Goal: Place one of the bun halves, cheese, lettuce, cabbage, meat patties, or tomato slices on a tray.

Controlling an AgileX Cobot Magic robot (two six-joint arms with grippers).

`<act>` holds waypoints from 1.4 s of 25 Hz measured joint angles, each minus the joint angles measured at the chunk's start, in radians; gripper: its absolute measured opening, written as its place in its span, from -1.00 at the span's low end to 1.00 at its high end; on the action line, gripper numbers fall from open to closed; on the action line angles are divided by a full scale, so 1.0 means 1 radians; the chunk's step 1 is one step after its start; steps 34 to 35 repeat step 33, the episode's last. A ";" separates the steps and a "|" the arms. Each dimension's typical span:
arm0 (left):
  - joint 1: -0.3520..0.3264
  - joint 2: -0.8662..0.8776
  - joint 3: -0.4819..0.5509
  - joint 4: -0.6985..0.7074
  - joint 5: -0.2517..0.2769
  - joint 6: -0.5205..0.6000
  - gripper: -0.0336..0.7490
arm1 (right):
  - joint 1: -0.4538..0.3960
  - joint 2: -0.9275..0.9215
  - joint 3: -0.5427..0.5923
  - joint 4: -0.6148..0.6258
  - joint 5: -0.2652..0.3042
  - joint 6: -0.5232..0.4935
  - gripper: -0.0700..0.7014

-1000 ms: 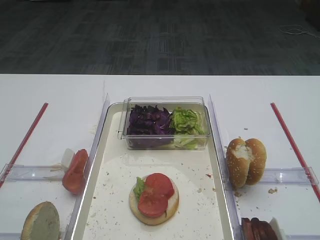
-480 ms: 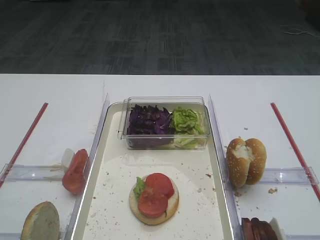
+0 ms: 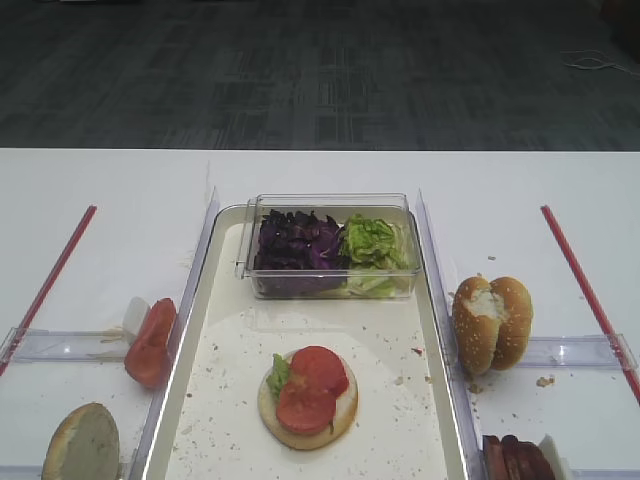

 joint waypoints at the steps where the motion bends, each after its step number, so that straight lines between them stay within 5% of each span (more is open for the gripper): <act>1: 0.000 0.000 0.000 0.000 0.000 0.000 0.80 | 0.000 0.000 0.000 0.000 0.000 0.000 0.98; 35: 0.000 -0.001 0.000 0.000 0.000 0.000 0.80 | 0.000 0.000 0.000 0.000 0.000 0.000 0.98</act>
